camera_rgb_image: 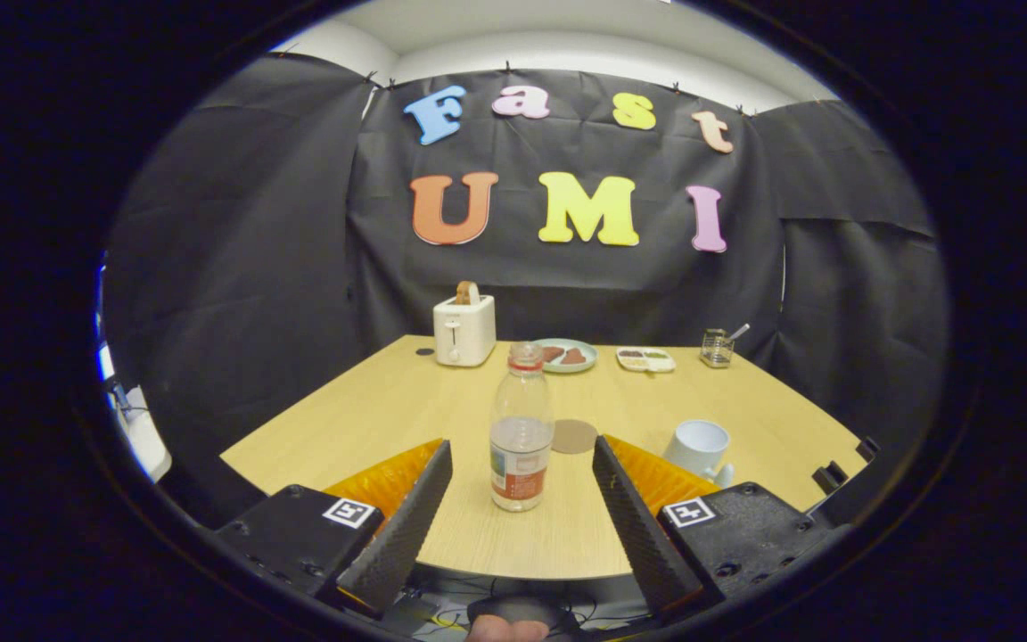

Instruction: Take the bottle from table, then pour the juice into the cup, finally place the bottle on the coaster

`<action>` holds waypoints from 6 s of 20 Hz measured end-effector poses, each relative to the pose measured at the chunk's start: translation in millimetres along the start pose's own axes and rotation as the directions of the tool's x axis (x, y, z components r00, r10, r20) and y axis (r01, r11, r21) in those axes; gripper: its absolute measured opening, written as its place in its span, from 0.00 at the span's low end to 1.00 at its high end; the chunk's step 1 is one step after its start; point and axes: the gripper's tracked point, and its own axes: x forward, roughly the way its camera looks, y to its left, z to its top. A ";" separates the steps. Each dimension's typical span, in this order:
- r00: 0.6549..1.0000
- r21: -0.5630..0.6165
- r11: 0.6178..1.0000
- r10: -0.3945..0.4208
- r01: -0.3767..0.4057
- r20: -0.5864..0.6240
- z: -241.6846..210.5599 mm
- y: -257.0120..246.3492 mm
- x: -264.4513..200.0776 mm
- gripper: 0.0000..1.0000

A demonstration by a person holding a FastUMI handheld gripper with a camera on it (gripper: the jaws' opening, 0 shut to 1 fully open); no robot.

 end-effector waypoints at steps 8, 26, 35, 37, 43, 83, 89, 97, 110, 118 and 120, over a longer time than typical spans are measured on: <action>0.989 -0.021 0.999 -0.033 0.030 -0.144 -34.9 -5.3 54.5 1.00; 0.967 -0.059 0.997 -0.059 0.046 -0.246 -50.4 -3.5 127.4 1.00; 0.966 0.005 1.000 -0.008 0.010 -0.259 -42.5 1.3 121.3 0.81; 0.967 0.038 0.999 0.006 0.004 -0.255 -36.3 0.2 117.1 0.79; 0.969 0.178 0.983 0.085 -0.044 -0.231 -17.2 3.6 111.9 0.77; 0.924 0.964 0.254 0.381 -0.080 -0.023 39.5 -12.8 147.4 0.76; 0.929 0.987 0.146 0.369 -0.067 0.008 54.1 -20.1 145.4 0.76; 0.928 0.998 0.058 0.373 -0.033 0.009 62.5 -26.1 147.1 0.76; 0.927 0.991 -0.132 0.372 0.000 0.050 80.1 -35.4 145.4 0.76; 0.918 0.980 -0.194 0.392 0.029 0.050 86.4 -34.6 144.6 0.76; 0.917 0.976 -0.215 0.394 0.029 0.059 90.5 -36.0 143.1 0.76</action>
